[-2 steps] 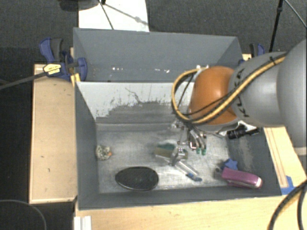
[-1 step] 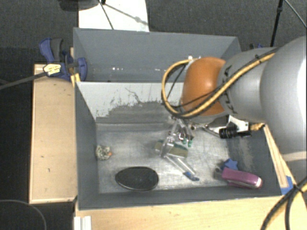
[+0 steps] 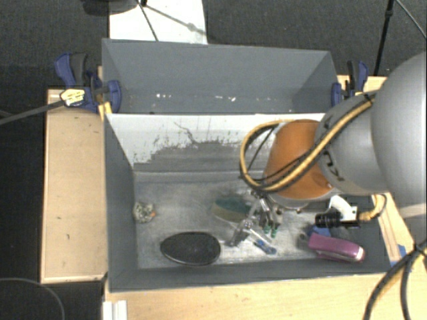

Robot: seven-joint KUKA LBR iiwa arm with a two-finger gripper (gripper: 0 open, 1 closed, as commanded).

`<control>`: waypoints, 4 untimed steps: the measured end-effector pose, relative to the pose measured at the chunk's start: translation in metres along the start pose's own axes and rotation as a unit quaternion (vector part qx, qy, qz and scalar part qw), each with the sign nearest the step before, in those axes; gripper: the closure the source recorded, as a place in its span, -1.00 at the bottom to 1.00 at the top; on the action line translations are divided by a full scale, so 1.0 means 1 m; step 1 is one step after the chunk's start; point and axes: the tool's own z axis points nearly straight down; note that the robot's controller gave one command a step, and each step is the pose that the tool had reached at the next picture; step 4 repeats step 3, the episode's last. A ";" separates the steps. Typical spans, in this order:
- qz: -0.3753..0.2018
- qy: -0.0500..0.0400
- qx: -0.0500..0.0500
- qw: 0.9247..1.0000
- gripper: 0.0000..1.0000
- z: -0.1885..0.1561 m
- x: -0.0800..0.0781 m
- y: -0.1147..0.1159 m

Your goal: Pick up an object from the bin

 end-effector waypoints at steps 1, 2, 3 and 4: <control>0.032 0.002 0.002 0.999 -1.00 0.000 -0.007 0.044; 0.033 0.000 0.000 0.999 1.00 -0.003 -0.009 0.044; 0.032 0.004 0.002 0.999 1.00 -0.032 -0.010 0.044; 0.032 0.004 0.002 0.999 1.00 -0.032 -0.010 0.044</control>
Offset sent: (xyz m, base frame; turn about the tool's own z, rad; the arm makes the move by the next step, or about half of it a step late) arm 0.0205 0.0370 -0.0026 0.0651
